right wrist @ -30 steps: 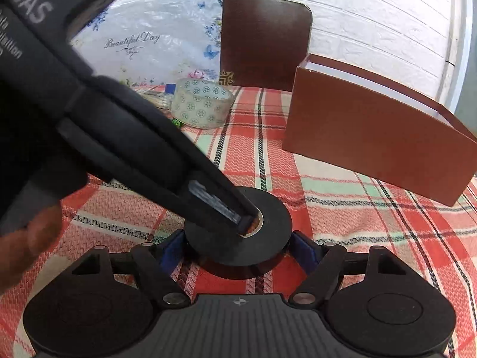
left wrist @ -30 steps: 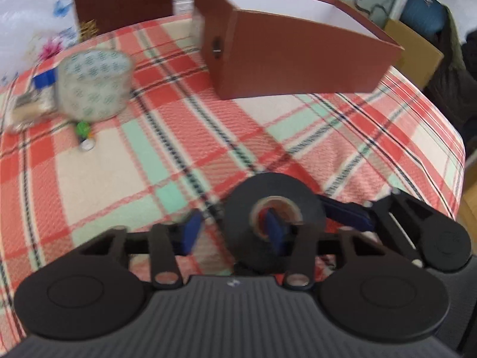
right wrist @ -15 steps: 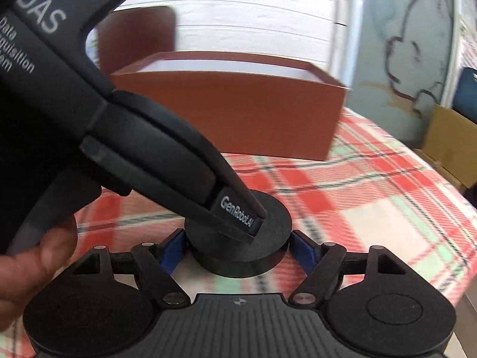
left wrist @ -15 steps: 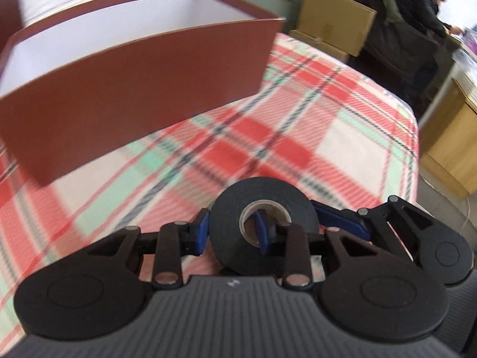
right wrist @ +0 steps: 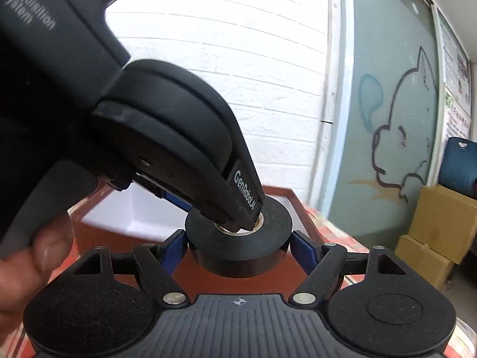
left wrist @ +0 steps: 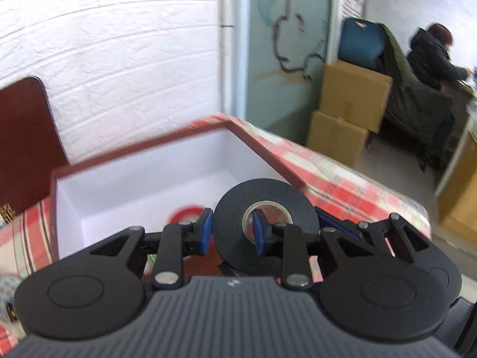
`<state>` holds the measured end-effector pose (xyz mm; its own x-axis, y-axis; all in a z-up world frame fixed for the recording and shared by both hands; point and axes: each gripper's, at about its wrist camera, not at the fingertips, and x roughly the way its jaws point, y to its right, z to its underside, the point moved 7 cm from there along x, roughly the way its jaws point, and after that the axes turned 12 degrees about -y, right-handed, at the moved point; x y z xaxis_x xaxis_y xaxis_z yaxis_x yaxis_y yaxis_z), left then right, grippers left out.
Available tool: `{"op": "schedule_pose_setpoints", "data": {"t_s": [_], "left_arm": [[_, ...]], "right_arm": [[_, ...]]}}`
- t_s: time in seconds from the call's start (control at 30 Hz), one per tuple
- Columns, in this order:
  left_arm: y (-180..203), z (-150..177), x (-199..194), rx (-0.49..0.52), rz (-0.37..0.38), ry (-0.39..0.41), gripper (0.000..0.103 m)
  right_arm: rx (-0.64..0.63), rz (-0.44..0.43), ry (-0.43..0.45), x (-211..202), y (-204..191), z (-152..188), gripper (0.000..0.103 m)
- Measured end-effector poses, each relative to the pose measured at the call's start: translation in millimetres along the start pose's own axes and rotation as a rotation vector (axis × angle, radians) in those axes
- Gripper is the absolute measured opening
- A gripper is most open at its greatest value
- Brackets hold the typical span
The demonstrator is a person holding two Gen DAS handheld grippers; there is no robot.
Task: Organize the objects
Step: 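Carry the black tape roll into the brown box and release it, then move the left gripper back over the table toward the cotton swab bag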
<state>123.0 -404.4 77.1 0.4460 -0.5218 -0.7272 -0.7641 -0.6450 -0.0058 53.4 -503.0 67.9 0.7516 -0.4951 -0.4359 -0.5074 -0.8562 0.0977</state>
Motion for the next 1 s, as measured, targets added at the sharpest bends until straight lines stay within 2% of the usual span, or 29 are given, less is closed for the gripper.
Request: {"op": "schedule_pose_setpoints", "data": {"t_s": [0.17,0.23,0.27,0.3,0.33,0.37,0.4,0.47,0.6,0.67,0.77,0.8,0.87,1.0], "left_arm": [[-12.4,-18.1,34.6,-0.031,0.005,-0.035,0.030],[-14.4,-19.8,43.9,-0.028,-0.019,-0.038,0.031],[-15.9,-19.3,48.9,-0.031,-0.045,-0.045,0.037],[-19.0,-18.9,52.7,-0.042,-0.071,-0.053,0.039],[-23.4,-18.8,53.2,-0.058,-0.081,-0.060,0.040],[-27.1,-16.9,51.7,-0.074,-0.074,-0.071,0.041],[-27.9,-15.0,50.1,-0.083,-0.063,-0.074,0.041],[-25.8,-10.4,42.9,-0.071,-0.065,-0.063,0.047],[-12.0,2.3,23.4,-0.037,-0.099,-0.039,0.047],[-5.7,7.9,13.9,-0.024,-0.109,-0.026,0.047],[2.0,18.1,-0.8,-0.005,-0.115,-0.006,0.048],[3.5,22.9,-5.0,-0.003,-0.121,-0.009,0.049],[4.3,33.2,-10.3,-0.002,-0.130,-0.024,0.049],[2.1,60.8,-18.1,-0.002,-0.148,-0.053,0.050]], "right_arm": [[0.032,0.000,-0.059,51.6,11.5,-3.4,0.073],[0.044,0.019,-0.052,64.1,16.0,-3.2,0.071],[0.033,0.040,-0.052,69.4,16.7,-3.8,0.074],[0.034,0.062,-0.038,71.0,19.1,-4.5,0.078],[0.043,0.065,-0.039,71.1,22.0,-5.1,0.086],[0.048,0.065,-0.047,70.4,24.0,-4.6,0.079],[0.050,0.062,-0.048,67.8,24.9,-3.0,0.078],[0.062,0.071,-0.034,56.3,25.4,1.6,0.079],[0.076,0.101,0.021,20.0,18.1,14.1,0.079],[0.098,0.102,0.021,3.9,17.5,23.2,0.082],[0.142,0.063,-0.038,0.5,12.1,36.1,0.082],[0.147,0.052,-0.066,-7.3,11.7,43.0,0.082],[0.155,0.033,-0.127,7.7,6.0,50.1,0.082],[0.195,-0.024,-0.246,3.6,3.6,64.8,0.082]]}}
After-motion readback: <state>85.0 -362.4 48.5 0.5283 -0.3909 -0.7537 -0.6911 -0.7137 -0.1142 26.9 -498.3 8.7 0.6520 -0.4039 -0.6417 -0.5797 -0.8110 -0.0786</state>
